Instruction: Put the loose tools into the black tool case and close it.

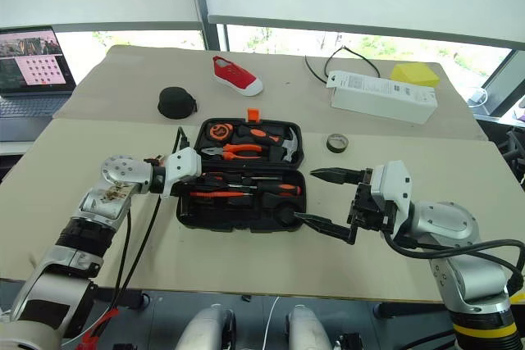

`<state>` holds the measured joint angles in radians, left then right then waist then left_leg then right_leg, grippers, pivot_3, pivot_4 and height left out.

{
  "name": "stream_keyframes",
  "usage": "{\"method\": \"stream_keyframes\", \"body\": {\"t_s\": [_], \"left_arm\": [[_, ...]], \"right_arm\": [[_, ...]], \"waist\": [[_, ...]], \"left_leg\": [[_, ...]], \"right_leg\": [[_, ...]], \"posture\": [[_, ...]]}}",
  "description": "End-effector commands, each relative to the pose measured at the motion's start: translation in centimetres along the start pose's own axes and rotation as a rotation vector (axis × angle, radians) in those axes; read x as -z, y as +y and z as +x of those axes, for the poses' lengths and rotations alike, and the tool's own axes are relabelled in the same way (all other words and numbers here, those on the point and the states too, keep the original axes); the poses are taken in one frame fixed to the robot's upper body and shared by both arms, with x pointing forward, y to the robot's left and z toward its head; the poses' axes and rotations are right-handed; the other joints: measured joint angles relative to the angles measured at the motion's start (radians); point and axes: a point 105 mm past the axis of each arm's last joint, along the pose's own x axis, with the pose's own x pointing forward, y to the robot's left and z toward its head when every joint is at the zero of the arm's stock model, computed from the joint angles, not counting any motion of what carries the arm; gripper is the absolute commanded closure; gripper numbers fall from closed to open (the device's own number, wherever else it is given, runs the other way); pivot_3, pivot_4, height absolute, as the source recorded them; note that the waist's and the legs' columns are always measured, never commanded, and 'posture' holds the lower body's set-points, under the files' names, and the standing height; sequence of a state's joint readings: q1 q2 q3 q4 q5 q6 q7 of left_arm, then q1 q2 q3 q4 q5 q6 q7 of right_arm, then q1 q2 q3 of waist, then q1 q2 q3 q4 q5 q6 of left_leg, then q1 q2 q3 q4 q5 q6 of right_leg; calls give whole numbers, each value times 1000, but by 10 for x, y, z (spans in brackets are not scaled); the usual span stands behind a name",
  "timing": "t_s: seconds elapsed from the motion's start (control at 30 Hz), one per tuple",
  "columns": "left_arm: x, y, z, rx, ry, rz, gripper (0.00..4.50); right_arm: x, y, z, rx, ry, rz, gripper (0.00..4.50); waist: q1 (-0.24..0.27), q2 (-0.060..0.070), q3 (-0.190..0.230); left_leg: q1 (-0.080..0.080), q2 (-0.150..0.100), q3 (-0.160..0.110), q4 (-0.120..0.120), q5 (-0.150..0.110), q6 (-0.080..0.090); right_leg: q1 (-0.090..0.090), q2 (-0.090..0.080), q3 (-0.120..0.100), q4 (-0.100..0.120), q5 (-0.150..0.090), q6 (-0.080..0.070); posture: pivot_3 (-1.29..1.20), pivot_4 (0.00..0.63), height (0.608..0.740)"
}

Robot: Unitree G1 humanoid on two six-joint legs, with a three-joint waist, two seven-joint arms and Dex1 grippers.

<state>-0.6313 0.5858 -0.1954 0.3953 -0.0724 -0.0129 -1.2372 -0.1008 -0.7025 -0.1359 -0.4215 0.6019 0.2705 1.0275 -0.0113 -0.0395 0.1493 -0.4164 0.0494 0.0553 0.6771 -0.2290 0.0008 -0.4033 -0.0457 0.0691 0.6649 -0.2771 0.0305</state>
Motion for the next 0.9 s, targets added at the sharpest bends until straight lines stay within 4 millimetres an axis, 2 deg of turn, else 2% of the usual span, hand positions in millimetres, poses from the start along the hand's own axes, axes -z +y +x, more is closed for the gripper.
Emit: {"method": "stream_keyframes", "body": {"t_s": [0.03,0.33,0.53,0.73,0.9], "left_arm": [[1,-12,1,44,-3,18,4432],[13,-18,-6,32,30,-1,4432],[5,-15,-6,12,-12,-2,4432],[23,-23,-3,52,70,-72,4432],[26,-25,-5,60,68,-145,4432]], "right_arm": [[-10,-1,0,9,-26,-59,0],[-7,0,-1,24,-22,-57,0],[-7,-1,0,32,-26,-62,0],[-6,-1,2,30,-30,-59,0],[-6,-2,3,26,-34,-60,0]], "waist": [[0,0,0],[-1,0,0],[-1,0,0],[0,0,0],[-1,1,0]], "left_leg": [[0,0,0,0,0,0],[0,0,0,0,0,0],[1,0,0,0,0,0],[1,0,0,0,0,0],[4,0,0,0,0,0]], "right_leg": [[0,0,0,0,0,0],[0,0,0,0,0,0],[1,0,0,0,0,0],[1,0,0,0,0,0],[3,0,0,0,0,0]], "posture": [[0,150,740],[0,150,740],[0,150,740],[0,150,740],[0,150,740]]}}
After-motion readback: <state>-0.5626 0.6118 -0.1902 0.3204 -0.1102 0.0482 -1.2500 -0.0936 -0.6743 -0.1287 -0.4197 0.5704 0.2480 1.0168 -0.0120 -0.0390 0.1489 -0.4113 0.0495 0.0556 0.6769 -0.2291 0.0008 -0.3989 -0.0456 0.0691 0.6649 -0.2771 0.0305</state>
